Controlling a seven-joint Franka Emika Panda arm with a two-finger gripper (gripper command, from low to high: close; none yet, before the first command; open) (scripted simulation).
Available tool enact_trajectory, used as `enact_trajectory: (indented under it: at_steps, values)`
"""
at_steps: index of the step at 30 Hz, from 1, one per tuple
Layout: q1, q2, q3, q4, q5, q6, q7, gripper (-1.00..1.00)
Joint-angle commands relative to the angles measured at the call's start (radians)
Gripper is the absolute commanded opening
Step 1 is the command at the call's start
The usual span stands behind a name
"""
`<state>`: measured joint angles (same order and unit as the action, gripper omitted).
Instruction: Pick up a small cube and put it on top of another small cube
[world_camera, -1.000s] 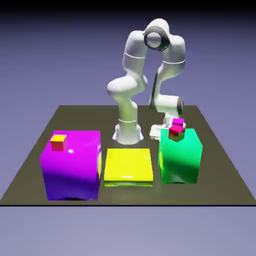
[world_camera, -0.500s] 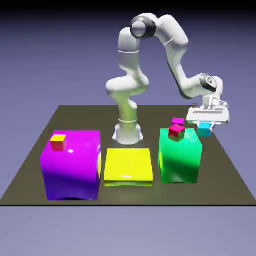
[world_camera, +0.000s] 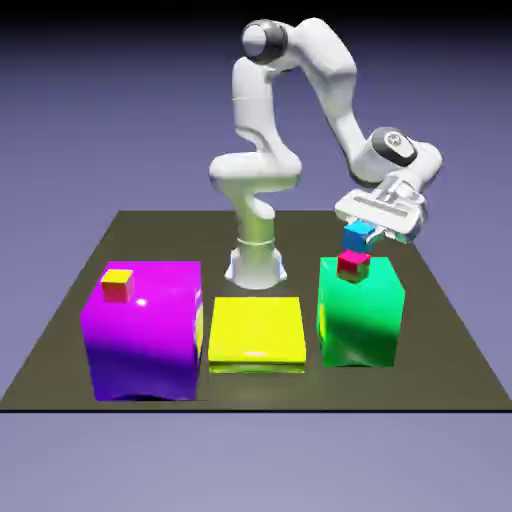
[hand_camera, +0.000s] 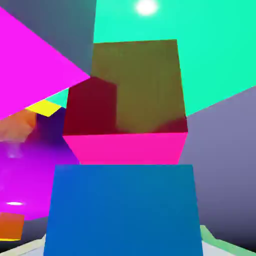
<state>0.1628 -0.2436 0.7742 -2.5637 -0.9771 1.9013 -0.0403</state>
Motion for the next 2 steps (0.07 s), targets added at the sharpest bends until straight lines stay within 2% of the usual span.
enact_trajectory:
  at_steps: [1, 2]
  values:
    - [0.023, -0.025, 0.011, 0.023, 0.043, -0.034, -0.031, 1.00]
    - [0.047, -0.049, 0.022, 0.045, 0.087, -0.069, -0.063, 1.00]
